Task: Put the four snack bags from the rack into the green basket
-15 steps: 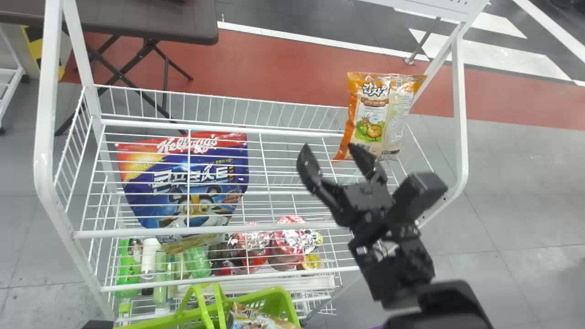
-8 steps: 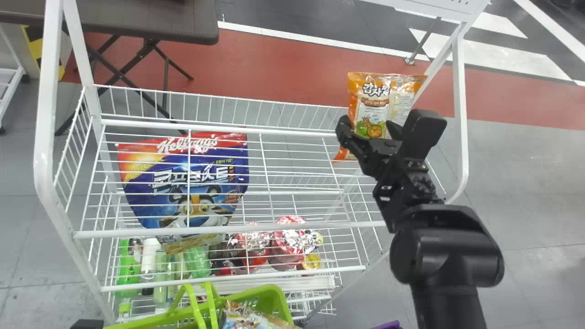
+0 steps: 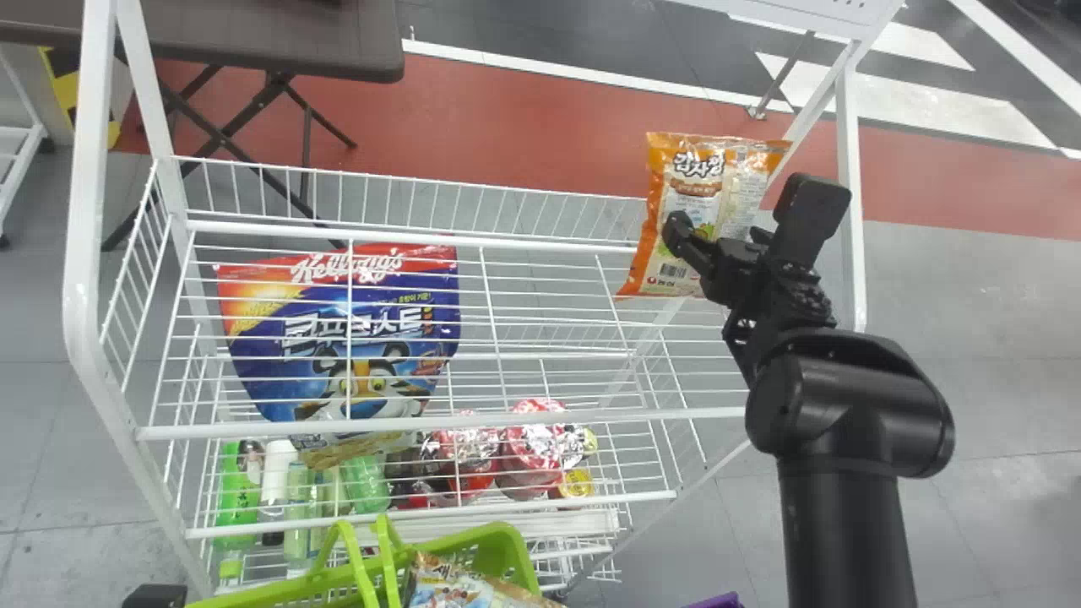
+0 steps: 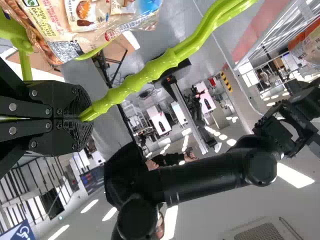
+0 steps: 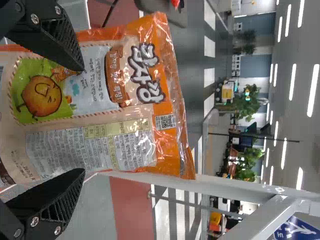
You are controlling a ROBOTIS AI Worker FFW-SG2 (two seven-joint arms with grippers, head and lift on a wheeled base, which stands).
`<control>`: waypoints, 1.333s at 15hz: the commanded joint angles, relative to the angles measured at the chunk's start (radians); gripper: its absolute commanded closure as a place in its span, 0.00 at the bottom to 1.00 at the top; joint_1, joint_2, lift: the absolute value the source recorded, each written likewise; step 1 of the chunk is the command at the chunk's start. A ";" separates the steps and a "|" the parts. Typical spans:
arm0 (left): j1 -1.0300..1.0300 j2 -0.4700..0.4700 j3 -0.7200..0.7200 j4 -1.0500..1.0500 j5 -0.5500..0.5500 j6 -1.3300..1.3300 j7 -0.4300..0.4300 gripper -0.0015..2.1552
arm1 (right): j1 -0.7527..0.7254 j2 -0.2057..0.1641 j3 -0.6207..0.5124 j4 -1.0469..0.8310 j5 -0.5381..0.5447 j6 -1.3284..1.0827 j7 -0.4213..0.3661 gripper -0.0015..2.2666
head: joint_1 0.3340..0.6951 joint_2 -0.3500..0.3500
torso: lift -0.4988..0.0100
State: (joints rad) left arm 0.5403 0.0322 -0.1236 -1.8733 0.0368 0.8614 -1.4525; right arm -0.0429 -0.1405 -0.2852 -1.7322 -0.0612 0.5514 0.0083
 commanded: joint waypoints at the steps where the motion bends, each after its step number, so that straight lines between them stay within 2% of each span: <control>1: 0.001 -0.002 -0.004 -0.001 0.000 0.000 -0.002 0.98 | -0.006 -0.004 -0.002 0.010 0.012 0.019 0.013 0.19 | 1.00 0.00 | 0.97; 2: 0.004 -0.002 -0.004 -0.003 0.000 0.000 0.000 0.98 | -0.005 -0.004 -0.002 0.008 0.023 0.028 0.036 0.41 | 1.00 0.00 | 0.97; 3: 0.007 -0.002 -0.004 -0.004 0.000 0.000 0.000 0.98 | -0.002 -0.002 0.001 0.005 0.021 0.037 0.041 0.76 | 1.00 0.00 | 0.97; 4: 0.012 0.000 -0.002 -0.006 0.000 0.000 0.000 0.98 | 0.003 -0.001 -0.002 0.000 0.014 0.037 0.051 0.88 | 1.00 0.00 | 0.97; 7: 0.021 0.000 0.001 -0.007 0.000 -0.003 -0.002 0.98 | 0.021 -0.001 -0.002 -0.013 0.009 0.022 0.056 0.93 | 1.00 0.00 | 0.97; 12: 0.032 0.000 0.001 -0.013 0.000 -0.006 -0.005 0.98 | 0.064 0.002 -0.023 -0.058 -0.002 0.006 0.056 0.94 | 1.00 0.00 | 0.97; 14: 0.033 0.000 -0.001 -0.015 0.000 -0.006 -0.005 0.98 | 0.121 0.004 -0.015 -0.133 -0.026 0.003 0.058 0.94 | 1.00 0.00 | 0.97; 16: 0.036 0.000 -0.004 -0.021 0.000 -0.006 -0.005 0.98 | 0.175 0.027 -0.014 -0.230 -0.048 0.012 0.071 0.94 | 1.00 0.00 | 0.97; 20: 0.046 0.002 -0.004 -0.030 0.000 -0.006 -0.008 0.98 | 0.270 0.030 -0.008 -0.429 -0.126 0.104 0.078 0.94 | 1.00 0.00 | 0.97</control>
State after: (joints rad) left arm 0.5828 0.0323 -0.1273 -1.8997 0.0368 0.8553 -1.4594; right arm 0.1970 -0.1121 -0.2951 -2.0943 -0.1594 0.6126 0.0840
